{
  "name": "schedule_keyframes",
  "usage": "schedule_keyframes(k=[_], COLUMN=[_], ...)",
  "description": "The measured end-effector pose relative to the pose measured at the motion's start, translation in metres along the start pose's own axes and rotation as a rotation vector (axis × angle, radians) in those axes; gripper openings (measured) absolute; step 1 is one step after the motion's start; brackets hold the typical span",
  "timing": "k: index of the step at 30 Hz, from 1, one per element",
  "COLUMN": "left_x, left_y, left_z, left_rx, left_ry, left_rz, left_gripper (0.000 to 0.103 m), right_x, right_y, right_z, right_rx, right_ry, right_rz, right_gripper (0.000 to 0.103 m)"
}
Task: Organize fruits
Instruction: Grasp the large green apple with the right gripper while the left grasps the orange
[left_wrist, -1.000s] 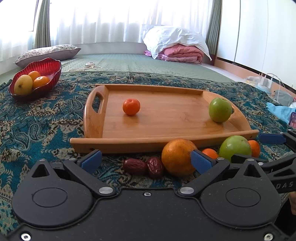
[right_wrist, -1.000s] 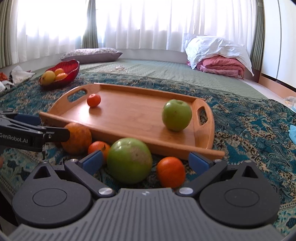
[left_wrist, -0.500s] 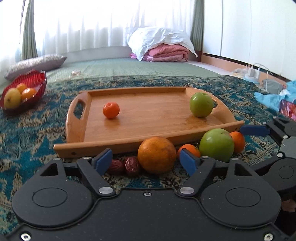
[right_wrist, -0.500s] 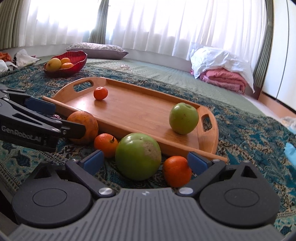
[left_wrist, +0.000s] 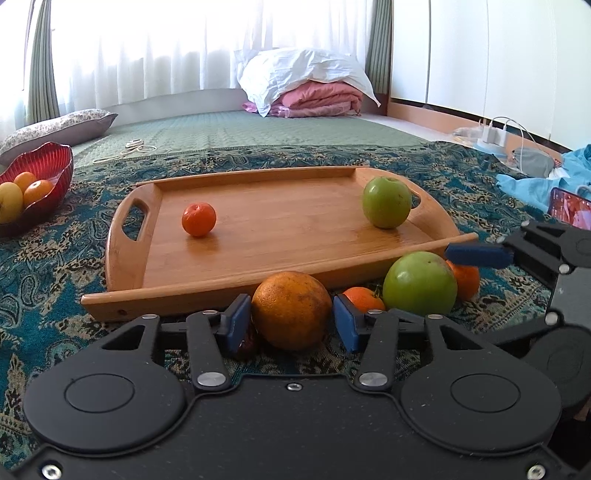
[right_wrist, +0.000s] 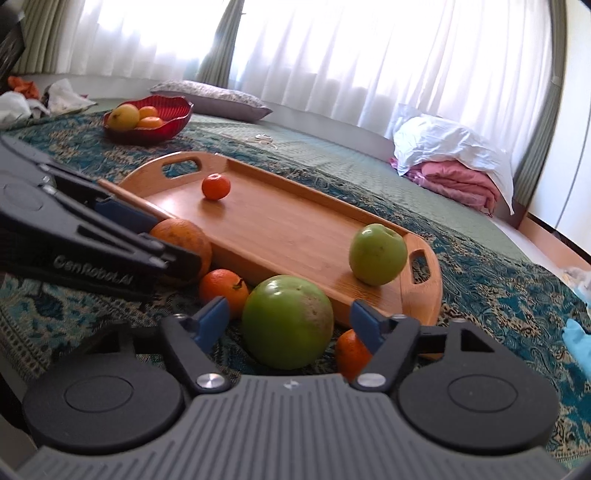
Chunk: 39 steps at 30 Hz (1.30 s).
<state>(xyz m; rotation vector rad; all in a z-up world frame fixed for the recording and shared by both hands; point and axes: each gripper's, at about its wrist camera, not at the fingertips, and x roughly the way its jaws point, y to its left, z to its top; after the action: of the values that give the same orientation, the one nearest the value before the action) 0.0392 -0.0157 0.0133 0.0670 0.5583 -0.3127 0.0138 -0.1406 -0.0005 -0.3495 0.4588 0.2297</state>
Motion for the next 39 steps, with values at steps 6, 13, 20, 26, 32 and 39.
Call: schedule_keyframes(k=[6, 13, 20, 26, 32, 39], left_x=[0.006, 0.013, 0.018, 0.020, 0.020, 0.013], left_y=[0.000, -0.001, -0.001, -0.006, -0.006, -0.011], left_z=[0.001, 0.000, -0.004, -0.007, -0.008, -0.010], left_rx=[-0.001, -0.001, 0.002, 0.035, 0.037, 0.062], left_ry=[0.003, 0.006, -0.002, -0.009, -0.017, -0.035], left_rz=[-0.001, -0.004, -0.006, 0.018, 0.019, 0.035], left_gripper=[0.048, 0.049, 0.049, 0.049, 0.049, 0.048], right_x=[0.005, 0.015, 0.020, 0.023, 0.022, 0.017], right_y=[-0.001, -0.003, -0.003, 0.000, 0.001, 0.001], right_z=[0.001, -0.002, -0.004, -0.006, -0.008, -0.010], right_rx=[0.019, 0.002, -0.001, -0.022, -0.018, 0.002], right_ry=[0.016, 0.055, 0.063, 0.058, 0.045, 0.017], right_rz=[0.020, 0.040, 0.046, 0.044, 0.042, 0.016], right_gripper=[0.075, 0.073, 0.072, 0.072, 0.070, 0.059])
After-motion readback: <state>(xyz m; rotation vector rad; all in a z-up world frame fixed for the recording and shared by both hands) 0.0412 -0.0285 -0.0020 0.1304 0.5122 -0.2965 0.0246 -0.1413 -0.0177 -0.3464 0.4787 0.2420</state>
